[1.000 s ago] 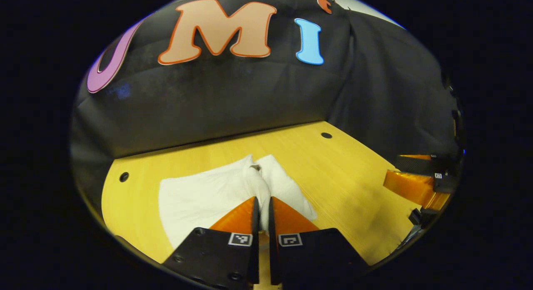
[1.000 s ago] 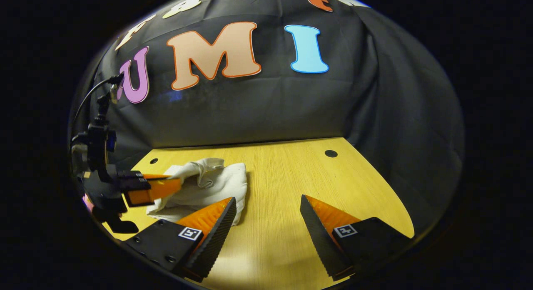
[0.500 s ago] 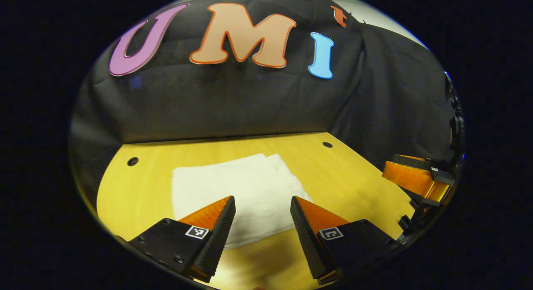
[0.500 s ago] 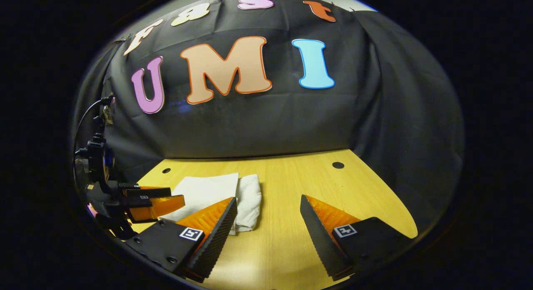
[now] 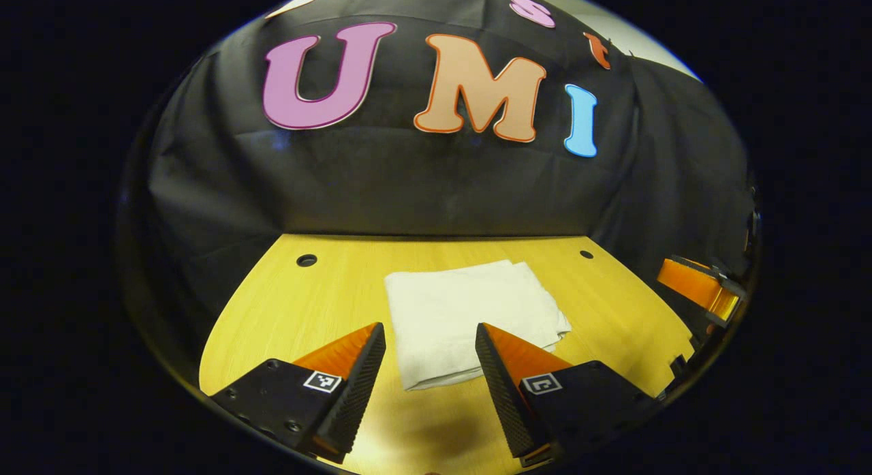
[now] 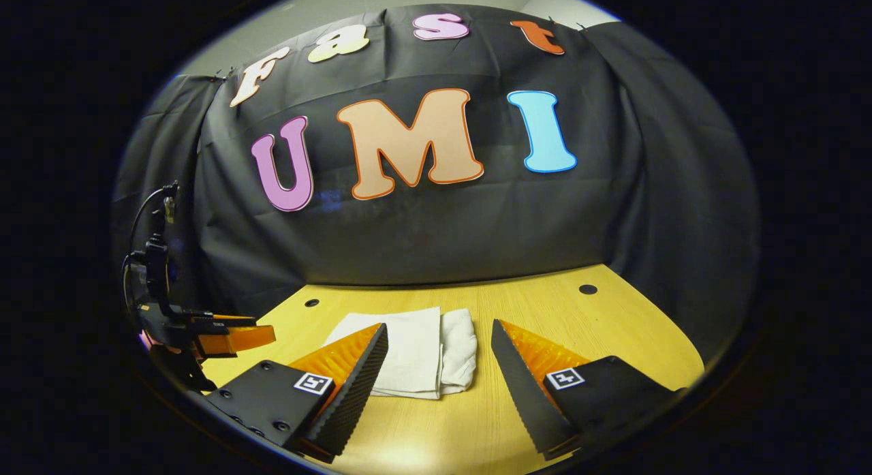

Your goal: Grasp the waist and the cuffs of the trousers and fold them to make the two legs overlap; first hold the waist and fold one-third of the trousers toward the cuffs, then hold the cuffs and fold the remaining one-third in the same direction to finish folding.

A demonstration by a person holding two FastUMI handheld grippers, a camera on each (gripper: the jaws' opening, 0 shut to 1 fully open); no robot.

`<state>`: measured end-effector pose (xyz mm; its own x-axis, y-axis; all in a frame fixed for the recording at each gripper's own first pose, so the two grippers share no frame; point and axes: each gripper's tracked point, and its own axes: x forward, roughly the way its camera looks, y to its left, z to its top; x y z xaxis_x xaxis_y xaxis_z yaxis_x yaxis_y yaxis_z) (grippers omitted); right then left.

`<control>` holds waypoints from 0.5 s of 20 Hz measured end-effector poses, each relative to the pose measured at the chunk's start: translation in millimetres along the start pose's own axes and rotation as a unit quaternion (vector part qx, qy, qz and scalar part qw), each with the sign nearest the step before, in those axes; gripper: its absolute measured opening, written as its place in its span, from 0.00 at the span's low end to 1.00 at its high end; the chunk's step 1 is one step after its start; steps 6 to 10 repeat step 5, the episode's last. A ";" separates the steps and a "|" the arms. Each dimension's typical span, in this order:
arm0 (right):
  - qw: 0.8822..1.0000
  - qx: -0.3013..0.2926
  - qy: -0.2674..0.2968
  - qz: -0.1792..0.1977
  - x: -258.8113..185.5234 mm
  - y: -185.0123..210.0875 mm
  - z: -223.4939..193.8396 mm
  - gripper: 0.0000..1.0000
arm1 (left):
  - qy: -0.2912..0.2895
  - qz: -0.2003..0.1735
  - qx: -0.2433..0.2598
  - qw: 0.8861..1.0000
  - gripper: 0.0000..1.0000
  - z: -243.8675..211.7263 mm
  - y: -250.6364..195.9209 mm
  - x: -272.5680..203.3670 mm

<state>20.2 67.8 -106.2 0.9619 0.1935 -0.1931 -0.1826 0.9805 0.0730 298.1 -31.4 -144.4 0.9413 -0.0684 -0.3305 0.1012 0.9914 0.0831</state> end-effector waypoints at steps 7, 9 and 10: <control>1.000 0.002 0.009 -0.004 -8.2 6.4 -6.5 0.98 | 0.016 -0.005 -0.012 1.000 0.81 -18.7 5.3 -11.9; 1.000 0.002 0.009 -0.004 -8.2 6.4 -6.5 0.98 | 0.016 -0.005 -0.012 1.000 0.81 -18.7 5.3 -11.9; 1.000 0.002 0.009 -0.004 -8.2 6.4 -6.5 0.98 | 0.016 -0.005 -0.012 1.000 0.81 -18.7 5.3 -11.9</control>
